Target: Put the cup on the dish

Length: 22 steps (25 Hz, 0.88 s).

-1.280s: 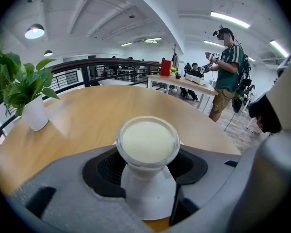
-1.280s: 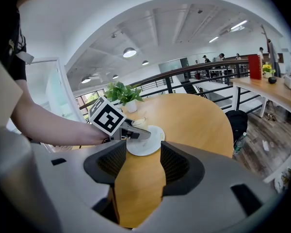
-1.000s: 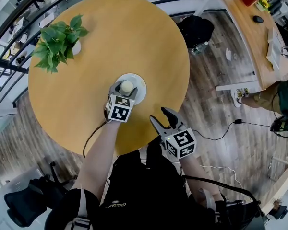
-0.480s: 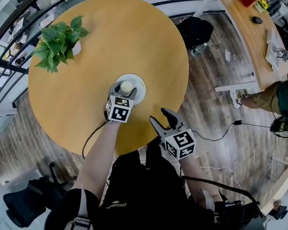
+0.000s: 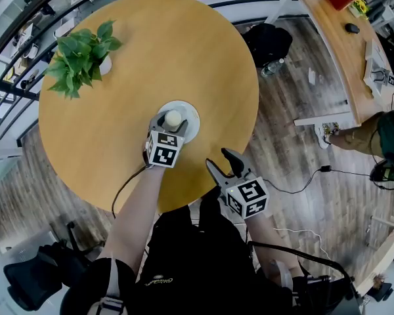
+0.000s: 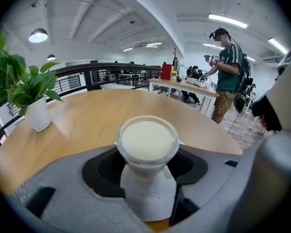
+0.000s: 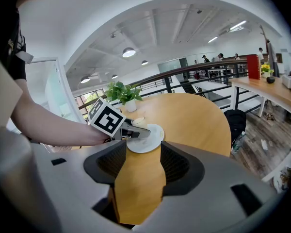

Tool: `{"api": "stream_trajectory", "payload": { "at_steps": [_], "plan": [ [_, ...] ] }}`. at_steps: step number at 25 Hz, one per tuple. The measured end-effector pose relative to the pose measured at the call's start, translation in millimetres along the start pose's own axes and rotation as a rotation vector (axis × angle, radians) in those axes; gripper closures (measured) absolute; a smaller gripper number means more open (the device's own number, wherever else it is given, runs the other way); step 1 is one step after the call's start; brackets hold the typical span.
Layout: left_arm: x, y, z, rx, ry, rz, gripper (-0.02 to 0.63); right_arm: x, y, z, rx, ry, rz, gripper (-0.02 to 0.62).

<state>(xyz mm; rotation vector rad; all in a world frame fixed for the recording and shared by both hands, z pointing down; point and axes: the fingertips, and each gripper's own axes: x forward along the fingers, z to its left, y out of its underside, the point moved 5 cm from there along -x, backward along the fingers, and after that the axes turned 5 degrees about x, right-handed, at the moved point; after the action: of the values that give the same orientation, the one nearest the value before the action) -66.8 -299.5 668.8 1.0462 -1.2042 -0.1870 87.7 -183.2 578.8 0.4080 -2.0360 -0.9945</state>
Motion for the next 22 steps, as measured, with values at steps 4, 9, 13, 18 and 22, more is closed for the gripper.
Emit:
{"api": "stream_trajectory", "payload": {
  "at_steps": [4, 9, 13, 18, 22],
  "plan": [
    [-0.3, 1.5, -0.7, 0.023, -0.011, 0.003, 0.347, -0.1, 1.7, 0.0, 0.002, 0.004, 0.001, 0.374],
    [-1.8, 3.7, -1.2, 0.016, -0.013, -0.006, 0.345, -0.4, 3.8, 1.4, 0.000, 0.004, 0.003, 0.374],
    [-2.2, 5.2, -2.3, 0.009, -0.003, -0.012, 0.339, -0.7, 5.5, 2.4, -0.001, 0.004, 0.006, 0.374],
    [-2.8, 6.7, -2.9, -0.002, -0.003, -0.023, 0.312, -1.0, 7.7, 2.4, -0.002, 0.009, 0.008, 0.374],
    [-1.8, 8.0, -3.0, -0.007, -0.001, -0.023, 0.301, -0.8, 8.2, 1.8, -0.003, 0.010, 0.008, 0.374]
  ]
}}
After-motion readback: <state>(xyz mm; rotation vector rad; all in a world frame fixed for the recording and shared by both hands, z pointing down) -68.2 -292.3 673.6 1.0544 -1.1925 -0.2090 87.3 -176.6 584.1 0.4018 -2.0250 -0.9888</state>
